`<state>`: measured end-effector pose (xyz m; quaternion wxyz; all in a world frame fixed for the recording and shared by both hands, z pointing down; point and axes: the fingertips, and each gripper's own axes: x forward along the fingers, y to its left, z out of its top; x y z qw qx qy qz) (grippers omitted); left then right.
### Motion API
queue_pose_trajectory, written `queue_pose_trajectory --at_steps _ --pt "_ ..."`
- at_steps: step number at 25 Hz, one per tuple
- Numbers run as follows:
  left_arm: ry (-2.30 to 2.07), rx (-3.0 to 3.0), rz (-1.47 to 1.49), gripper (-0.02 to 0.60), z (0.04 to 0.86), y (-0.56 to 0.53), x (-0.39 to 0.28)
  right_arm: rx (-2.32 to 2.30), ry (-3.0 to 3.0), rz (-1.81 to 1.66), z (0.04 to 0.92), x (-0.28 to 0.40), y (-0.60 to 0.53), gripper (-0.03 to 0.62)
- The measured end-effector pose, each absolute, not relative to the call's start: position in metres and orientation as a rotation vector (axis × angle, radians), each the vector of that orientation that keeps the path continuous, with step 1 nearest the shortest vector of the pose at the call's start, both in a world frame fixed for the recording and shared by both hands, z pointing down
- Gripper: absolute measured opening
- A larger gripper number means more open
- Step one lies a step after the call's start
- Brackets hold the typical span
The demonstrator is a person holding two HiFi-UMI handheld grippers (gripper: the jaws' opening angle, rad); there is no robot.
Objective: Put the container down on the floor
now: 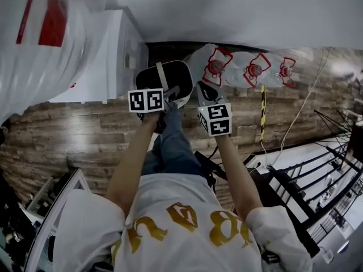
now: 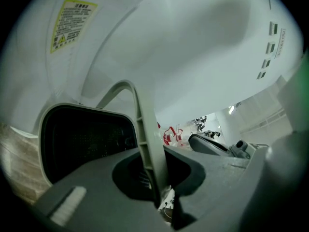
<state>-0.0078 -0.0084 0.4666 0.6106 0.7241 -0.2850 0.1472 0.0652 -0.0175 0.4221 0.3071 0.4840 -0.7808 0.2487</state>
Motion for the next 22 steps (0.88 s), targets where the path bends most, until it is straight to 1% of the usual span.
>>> queue_pose_trajectory --at_steps 13,22 --pt "-0.678 1.620 0.398 0.029 0.543 -0.017 -0.019 1.140 -2.067 0.727 0.491 0.038 -0.024 0.028" --pt "-0.703 1.575 0.431 0.026 0.594 -0.020 -0.029 1.077 -2.040 0.766 0.539 0.035 -0.025 0.028"
